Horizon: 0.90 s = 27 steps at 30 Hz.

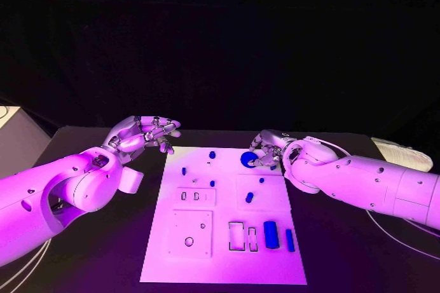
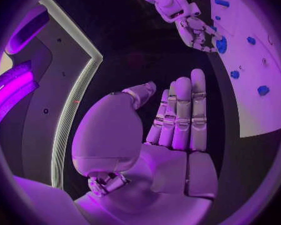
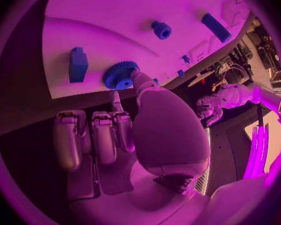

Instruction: Assemble the parts on the task board

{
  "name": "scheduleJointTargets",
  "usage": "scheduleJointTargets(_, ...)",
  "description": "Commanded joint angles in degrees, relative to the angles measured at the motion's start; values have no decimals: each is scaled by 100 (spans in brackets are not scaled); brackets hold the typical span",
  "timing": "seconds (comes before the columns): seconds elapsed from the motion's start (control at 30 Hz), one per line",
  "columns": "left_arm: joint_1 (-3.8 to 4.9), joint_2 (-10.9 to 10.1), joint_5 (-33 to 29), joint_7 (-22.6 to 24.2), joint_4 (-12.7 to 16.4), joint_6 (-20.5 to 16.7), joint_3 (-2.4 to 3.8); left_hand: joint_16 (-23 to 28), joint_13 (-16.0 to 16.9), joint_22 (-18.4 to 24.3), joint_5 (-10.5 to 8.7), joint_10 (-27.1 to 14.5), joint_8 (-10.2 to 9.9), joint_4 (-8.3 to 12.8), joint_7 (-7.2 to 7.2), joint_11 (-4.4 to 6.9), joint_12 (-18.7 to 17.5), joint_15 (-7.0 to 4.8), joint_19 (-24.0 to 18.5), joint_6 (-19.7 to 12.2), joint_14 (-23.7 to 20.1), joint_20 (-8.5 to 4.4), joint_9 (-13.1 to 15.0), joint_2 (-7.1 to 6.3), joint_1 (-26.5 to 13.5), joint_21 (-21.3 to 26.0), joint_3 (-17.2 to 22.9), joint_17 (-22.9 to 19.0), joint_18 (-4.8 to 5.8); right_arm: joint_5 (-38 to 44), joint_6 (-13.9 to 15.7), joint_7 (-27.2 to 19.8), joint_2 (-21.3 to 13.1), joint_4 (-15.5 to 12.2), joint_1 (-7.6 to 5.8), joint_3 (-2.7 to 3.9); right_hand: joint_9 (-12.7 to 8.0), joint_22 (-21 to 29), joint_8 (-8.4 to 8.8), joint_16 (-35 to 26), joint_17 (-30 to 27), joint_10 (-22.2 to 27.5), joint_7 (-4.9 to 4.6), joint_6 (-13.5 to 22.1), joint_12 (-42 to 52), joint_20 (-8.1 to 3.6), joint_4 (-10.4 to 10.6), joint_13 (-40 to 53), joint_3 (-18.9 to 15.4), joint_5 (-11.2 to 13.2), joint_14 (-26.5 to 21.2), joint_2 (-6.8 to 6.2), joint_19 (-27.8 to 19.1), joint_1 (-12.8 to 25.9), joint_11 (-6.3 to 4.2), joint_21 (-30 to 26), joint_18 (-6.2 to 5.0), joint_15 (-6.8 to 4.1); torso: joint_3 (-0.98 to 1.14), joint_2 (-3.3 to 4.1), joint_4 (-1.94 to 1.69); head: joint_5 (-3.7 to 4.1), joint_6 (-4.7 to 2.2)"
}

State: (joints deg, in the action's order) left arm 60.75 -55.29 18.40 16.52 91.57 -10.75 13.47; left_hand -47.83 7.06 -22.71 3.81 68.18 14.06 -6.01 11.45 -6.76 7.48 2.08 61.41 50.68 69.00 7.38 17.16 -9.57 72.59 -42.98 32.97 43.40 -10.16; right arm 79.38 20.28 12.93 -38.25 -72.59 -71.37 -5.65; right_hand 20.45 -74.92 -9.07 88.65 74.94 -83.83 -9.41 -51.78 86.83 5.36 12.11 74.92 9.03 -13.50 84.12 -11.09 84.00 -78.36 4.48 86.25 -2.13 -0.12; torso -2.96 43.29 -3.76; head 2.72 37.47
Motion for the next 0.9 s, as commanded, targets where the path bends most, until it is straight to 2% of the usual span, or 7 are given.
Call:
scheduleJointTargets(0.03,3,6,27,20,1,90,4,-20,5,-5,-29,-25,-24,12,-10,3,31,17,-45,-33,-39,7,5,6,41,-8,9,5,-24,71,-108,41,13,13,11,1,-2,-1073,-25,30,1201,-261,-6,48,17,56,29,1163,27,-29,524,14,425,-63,19,21,108,34,6,-12,-2,-2,15)
scheduleJointTargets(0.17,3,3,28,16,-2,91,4,-22,6,-6,-28,-28,-26,11,-9,2,31,18,-46,-37,-39,7,5,8,42,-10,9,6,-24,66,-143,40,9,8,15,0,1,-1079,-48,32,1205,-270,-3,22,26,59,35,1174,77,-70,524,47,424,-118,17,25,108,35,-7,-7,-2,5,22)
scheduleJointTargets(0.33,3,2,28,14,-2,97,4,-22,6,-6,-28,-28,-26,11,-9,2,31,18,-46,-37,-39,7,5,8,42,-10,9,6,-24,53,-152,16,1,-3,17,0,8,-1095,-120,34,1206,-290,20,-85,43,51,39,1197,280,-305,523,97,424,-225,-4,35,110,20,-3,-11,-2,-5,25)
scheduleJointTargets(0.57,3,2,28,12,-7,101,4,-22,6,-6,-28,-28,-26,11,-9,2,31,18,-46,-37,-39,7,5,8,42,-10,9,6,-24,42,-12,-91,4,-24,19,0,22,-1095,-286,24,1179,-280,118,-358,27,-12,62,1185,933,-315,515,217,415,-272,-95,29,107,-58,-3,-10,-4,-4,16)
scheduleJointTargets(0.77,3,5,29,13,-12,107,4,-22,6,-6,-28,-28,-26,11,-9,2,31,18,-46,-37,-39,7,5,8,42,-10,9,6,-24,150,331,-208,3,-69,22,-1,39,-1119,-375,26,1190,-284,155,-427,23,-48,-32,1185,1357,-234,517,229,422,-262,-133,44,112,-92,-6,-11,-4,-7,0)
scheduleJointTargets(0.83,3,6,29,12,-16,110,4,-22,6,-6,-28,-28,-26,11,-9,2,31,18,-46,-37,-39,7,5,8,42,-10,9,6,-24,205,456,-248,4,-86,22,-1,52,-1123,-415,27,1195,-258,161,-400,-5,-56,-70,1159,1625,87,519,280,421,-152,-136,44,113,-98,-5,-13,-1,-10,-4)
scheduleJointTargets(0.9,3,8,29,10,-21,112,4,-28,11,-12,-28,-36,-27,6,-5,-1,34,21,-52,-43,-42,10,10,18,43,-21,12,9,-24,304,591,-287,6,-116,23,-1,57,-1130,-432,27,1195,-260,155,-382,-5,-55,-105,1160,1721,183,518,249,423,-91,-133,48,114,-96,-3,-16,0,-12,-22)
